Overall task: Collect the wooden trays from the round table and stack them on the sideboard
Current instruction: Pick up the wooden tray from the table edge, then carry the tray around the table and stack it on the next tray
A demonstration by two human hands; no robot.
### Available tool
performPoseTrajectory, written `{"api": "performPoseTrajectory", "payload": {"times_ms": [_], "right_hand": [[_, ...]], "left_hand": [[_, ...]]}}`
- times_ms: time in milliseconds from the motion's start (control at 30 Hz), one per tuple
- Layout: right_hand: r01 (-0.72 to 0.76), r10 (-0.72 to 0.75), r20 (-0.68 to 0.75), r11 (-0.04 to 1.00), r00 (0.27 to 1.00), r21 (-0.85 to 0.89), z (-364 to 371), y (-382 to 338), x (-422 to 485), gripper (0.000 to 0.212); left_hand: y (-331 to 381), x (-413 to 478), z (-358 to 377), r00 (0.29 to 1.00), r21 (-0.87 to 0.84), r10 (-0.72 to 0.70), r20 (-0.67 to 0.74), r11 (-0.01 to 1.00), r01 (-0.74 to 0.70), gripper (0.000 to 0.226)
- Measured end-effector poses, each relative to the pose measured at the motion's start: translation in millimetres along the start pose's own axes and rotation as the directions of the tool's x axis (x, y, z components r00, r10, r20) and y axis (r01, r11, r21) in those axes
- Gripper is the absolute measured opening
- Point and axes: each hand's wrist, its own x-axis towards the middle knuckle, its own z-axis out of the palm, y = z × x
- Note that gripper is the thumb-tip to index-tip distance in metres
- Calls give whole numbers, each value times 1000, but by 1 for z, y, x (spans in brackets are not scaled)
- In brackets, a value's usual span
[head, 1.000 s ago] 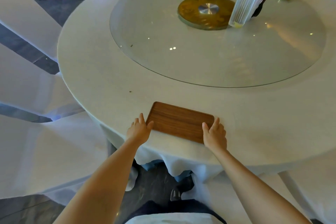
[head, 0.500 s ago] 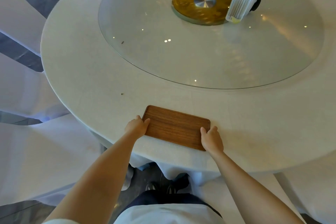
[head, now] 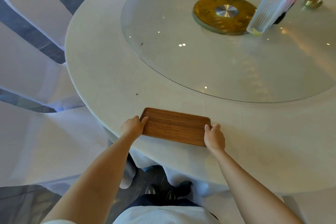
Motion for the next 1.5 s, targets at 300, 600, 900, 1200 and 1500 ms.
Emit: {"api": "performPoseTrajectory", "payload": {"times_ms": [300, 600, 900, 1200, 1500], "right_hand": [[306, -307, 58, 952, 950, 18, 21, -95, -10, 39], [533, -539, 179, 842, 823, 82, 80, -193, -79, 37], [721, -729, 256, 678, 635, 144, 183, -279, -232, 35], [799, -815, 369, 549, 447, 245, 317, -351, -417, 28], [857, -830, 495, 431, 255, 282, 434, -404, -541, 27]], "left_hand": [[-70, -8, -50, 964, -420, -237, -124, 892, 165, 50], [-177, -63, -117, 818, -516, -474, -327, 815, 266, 51], [-357, -140, -166, 651, -575, -611, -450, 756, 313, 47], [-565, -230, -200, 463, -736, -770, -438, 604, 308, 43], [-713, -275, -198, 313, -810, -874, -373, 471, 351, 47]]}}
